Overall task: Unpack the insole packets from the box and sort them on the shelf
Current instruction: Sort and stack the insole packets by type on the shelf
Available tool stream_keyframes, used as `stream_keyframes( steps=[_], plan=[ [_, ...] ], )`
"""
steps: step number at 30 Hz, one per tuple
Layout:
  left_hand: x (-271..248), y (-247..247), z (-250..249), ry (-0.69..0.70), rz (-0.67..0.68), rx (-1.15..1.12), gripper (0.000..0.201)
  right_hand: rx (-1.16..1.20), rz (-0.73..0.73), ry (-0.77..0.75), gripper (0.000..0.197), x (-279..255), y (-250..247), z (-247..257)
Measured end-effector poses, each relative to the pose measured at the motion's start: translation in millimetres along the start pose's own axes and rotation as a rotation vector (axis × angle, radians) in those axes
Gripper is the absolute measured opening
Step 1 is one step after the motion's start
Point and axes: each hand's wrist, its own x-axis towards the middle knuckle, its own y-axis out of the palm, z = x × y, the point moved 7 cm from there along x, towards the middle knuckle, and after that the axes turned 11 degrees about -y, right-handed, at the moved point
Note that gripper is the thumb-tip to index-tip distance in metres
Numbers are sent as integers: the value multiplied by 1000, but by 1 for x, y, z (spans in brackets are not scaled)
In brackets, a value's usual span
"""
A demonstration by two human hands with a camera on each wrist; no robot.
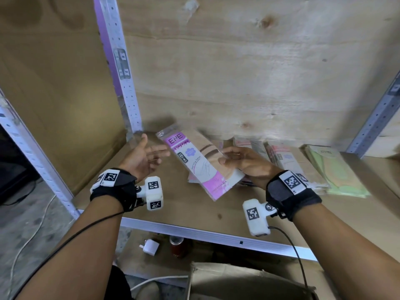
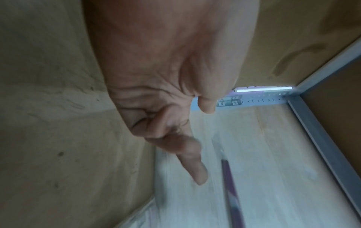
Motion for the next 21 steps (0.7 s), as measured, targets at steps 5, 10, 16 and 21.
stream_keyframes(
  steps=[5,10,16,21],
  plan=[
    [-5,34,14,-36,57,285,62,-39,-136,19,29,23,6,-3],
    [-11,69,27,-13,208,485,37,-59,-231,97,29,43,11,-11],
    [-2,73,19,125,50,483,36,-262,-211,224,24,60,8,-22],
    [12,75,16,201,-133,724,27,-604,-156,271,29,75,-1,-29]
  ],
)
